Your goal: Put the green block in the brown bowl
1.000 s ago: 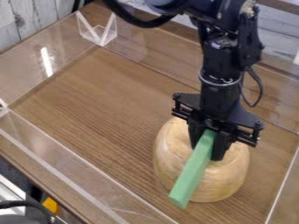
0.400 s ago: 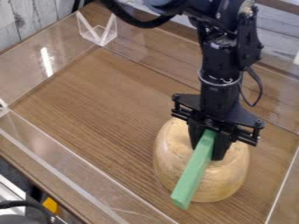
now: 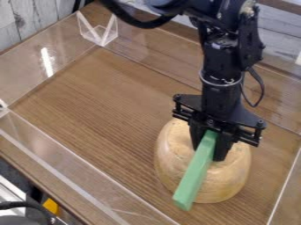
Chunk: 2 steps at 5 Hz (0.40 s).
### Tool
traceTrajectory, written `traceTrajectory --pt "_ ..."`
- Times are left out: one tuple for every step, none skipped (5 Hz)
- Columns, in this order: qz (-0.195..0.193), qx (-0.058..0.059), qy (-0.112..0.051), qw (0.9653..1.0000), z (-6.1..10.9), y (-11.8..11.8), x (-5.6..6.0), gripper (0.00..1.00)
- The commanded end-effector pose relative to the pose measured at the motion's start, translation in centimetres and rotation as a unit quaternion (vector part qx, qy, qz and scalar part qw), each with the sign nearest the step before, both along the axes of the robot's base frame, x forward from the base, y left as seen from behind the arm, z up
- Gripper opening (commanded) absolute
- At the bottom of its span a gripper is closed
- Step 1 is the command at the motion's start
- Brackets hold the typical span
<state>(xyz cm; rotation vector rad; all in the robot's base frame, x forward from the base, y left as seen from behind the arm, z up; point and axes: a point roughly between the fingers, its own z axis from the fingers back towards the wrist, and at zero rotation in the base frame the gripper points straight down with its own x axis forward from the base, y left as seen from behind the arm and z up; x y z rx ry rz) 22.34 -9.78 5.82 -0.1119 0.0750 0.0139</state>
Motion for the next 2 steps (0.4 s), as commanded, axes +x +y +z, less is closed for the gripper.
traceTrajectory --pt "-0.001 0.019 0.054 0.9983 -2.62 0.31 -2.28 0.0" --pt "0.0 0.02 0.057 0.9982 -2.78 0.21 -2.45 0.0"
